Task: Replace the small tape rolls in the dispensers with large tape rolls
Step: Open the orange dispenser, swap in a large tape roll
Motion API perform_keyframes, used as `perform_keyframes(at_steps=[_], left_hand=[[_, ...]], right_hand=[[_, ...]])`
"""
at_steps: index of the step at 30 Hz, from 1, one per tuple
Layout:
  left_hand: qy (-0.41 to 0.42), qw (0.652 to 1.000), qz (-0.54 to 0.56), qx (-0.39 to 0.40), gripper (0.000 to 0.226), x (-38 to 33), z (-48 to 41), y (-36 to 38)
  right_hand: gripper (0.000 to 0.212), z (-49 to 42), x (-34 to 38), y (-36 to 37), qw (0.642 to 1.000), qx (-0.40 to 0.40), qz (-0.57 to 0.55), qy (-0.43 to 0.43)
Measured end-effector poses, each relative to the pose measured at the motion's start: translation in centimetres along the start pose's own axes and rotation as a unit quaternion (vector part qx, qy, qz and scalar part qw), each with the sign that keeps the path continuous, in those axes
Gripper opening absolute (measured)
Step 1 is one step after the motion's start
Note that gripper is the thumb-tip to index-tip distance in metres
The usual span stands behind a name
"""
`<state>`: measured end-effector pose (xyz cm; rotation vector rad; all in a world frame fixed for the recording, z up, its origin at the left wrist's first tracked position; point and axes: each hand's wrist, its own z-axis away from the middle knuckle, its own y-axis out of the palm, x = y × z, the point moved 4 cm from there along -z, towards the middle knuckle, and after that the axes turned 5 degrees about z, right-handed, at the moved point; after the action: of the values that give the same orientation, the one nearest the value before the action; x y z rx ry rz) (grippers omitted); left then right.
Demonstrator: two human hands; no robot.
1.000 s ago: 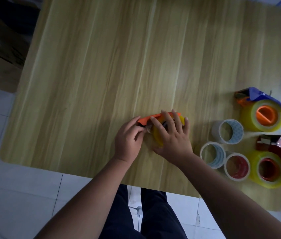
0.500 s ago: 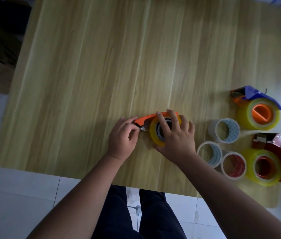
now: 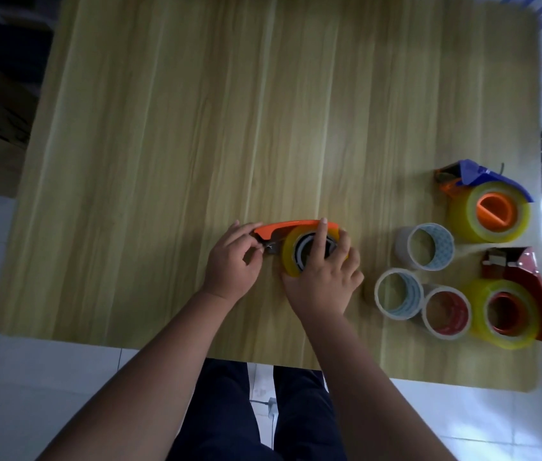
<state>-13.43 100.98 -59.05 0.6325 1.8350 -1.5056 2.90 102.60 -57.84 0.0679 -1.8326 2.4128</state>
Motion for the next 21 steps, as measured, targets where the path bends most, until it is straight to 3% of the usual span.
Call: perform_keyframes(at_steps=[6, 15, 21], left_hand=[[0.007, 1.0, -0.006, 0.014, 0.009, 0.6, 1.1, -1.0], [-0.038, 0.998, -0.031, 0.032, 0.003, 1.8, 0.3, -2.0], [-0.028, 0.999, -0.03, 0.02, 0.005, 1.3, 0.0, -2.5]], right_hand=[[0.113, -1.2, -1.6, -0.3, 0.993, 0.017, 0.03, -0.115], [0.102, -2.0, -3.9, -1.1, 0.984, 0.063, 0.057, -0.154], [0.123, -1.2, -2.9, -1.5, 0.976, 0.106, 0.045, -0.185]])
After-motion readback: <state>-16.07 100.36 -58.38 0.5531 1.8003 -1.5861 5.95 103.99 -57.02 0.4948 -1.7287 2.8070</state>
